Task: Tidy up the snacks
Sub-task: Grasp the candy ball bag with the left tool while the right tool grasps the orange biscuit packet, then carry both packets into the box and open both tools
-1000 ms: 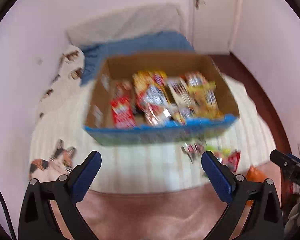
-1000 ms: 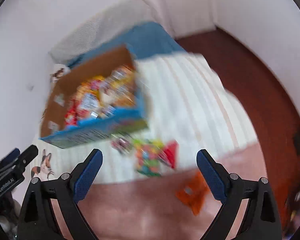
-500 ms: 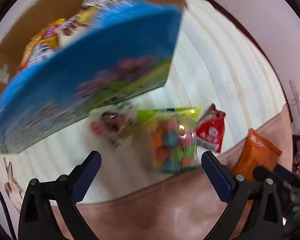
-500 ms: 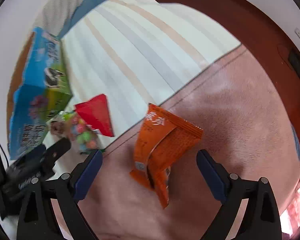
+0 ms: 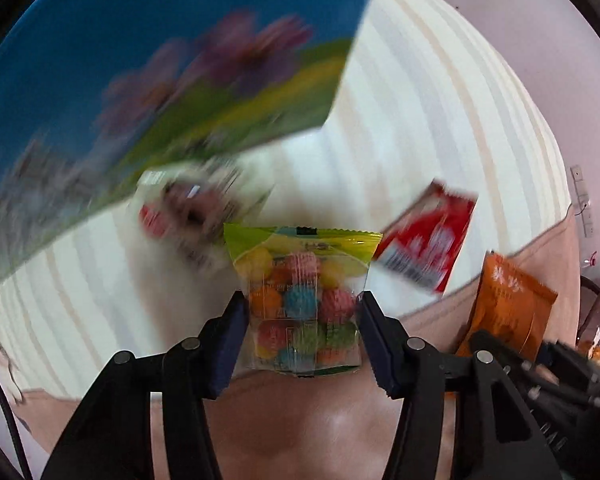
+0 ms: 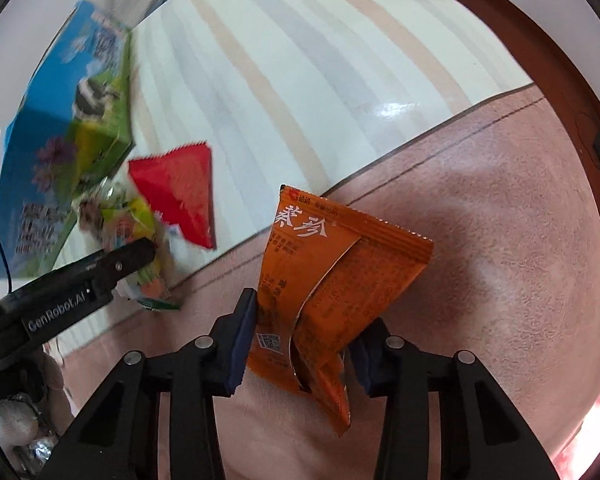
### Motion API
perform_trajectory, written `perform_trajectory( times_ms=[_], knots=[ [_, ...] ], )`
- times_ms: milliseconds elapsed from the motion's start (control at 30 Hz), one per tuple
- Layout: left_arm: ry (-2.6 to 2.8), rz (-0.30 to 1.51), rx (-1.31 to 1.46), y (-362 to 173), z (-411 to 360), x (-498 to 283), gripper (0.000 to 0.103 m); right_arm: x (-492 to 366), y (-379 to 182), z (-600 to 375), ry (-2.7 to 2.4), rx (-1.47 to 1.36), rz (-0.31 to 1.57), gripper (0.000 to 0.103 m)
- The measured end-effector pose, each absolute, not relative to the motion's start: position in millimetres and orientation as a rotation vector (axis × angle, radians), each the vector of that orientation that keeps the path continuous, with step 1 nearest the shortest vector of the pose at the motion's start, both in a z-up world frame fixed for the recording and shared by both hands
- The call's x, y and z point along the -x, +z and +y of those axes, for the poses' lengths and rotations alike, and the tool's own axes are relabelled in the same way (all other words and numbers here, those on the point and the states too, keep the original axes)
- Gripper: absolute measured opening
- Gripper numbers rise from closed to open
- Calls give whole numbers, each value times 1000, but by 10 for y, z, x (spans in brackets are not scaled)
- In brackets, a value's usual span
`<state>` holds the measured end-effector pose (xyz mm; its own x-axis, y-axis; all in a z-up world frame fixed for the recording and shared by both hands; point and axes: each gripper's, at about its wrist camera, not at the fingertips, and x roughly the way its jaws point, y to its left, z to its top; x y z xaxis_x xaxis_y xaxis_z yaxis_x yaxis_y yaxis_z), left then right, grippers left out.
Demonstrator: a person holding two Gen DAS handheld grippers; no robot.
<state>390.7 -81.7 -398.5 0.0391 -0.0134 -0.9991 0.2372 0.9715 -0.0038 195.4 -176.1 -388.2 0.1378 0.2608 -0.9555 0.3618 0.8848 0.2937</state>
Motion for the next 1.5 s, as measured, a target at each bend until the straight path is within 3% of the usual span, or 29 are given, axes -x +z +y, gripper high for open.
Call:
perform_trajectory(
  times_ms=[367,433,500,700,900,1033,1100,1267,1500],
  knots=[
    [-68,1614,-36,-3990,154,-3159,52,-1967,-4037,-728,292,-155,1634,46],
    [-46,1639,3,-4054,267,-3088,53,-1964,-3988,-745,237,-147,1627,52],
    [-37,1675,40,-4157,331,-3049,56,-2025,-3901,-765,172,-159,1617,68],
    [-12,1679,9,-4350,193,-3036,56,-2128,-3673,-729,71,-182,1559,74],
    [-5,1681,-10,-4387,-60,-3046,57,-2160,-3946,-472,8,-249,1599,74],
    [-3,1681,-17,-4353,-77,-3064,57,-2146,-4164,-376,-34,-223,1594,73],
    [1,1678,-10,-4361,-13,-3095,57,-2134,-4188,-331,-36,-153,1579,58],
    [5,1655,6,-4438,112,-3058,52,-2083,-4146,-308,1,-100,1543,46],
    [-14,1629,58,-4176,173,-3036,49,-2026,-4012,-692,66,-342,1536,45]
  ],
)
